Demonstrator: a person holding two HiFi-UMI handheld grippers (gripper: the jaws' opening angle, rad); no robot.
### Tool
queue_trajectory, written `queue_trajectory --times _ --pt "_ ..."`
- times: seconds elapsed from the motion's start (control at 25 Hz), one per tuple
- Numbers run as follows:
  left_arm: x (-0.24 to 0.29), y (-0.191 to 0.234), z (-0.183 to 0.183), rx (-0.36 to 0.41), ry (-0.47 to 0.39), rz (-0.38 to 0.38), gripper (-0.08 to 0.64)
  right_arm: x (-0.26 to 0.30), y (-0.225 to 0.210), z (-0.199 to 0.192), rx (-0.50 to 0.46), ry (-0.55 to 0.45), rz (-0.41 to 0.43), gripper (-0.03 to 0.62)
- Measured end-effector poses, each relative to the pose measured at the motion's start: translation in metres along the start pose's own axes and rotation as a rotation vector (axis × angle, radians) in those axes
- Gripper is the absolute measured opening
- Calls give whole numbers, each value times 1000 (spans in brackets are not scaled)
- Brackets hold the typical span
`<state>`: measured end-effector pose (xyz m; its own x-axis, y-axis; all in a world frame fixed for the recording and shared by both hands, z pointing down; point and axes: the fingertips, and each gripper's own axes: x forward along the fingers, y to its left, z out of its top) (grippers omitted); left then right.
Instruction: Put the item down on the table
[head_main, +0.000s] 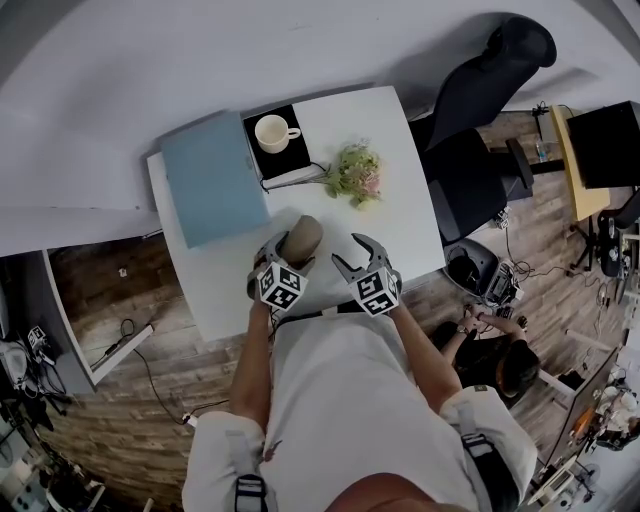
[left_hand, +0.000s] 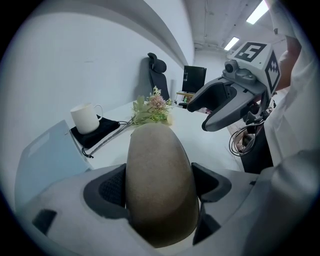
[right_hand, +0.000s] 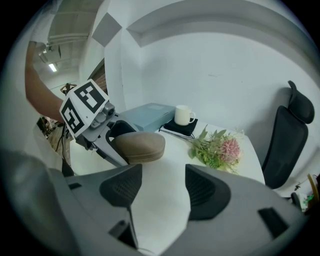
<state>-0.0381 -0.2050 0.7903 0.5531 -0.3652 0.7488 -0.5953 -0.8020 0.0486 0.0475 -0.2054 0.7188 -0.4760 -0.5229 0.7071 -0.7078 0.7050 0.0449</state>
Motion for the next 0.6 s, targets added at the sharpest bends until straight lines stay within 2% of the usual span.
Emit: queue_trajectory --times 0.6 --pt "20 -8 -11 59 57 -41 402 2 1 -9 2 21 7 275"
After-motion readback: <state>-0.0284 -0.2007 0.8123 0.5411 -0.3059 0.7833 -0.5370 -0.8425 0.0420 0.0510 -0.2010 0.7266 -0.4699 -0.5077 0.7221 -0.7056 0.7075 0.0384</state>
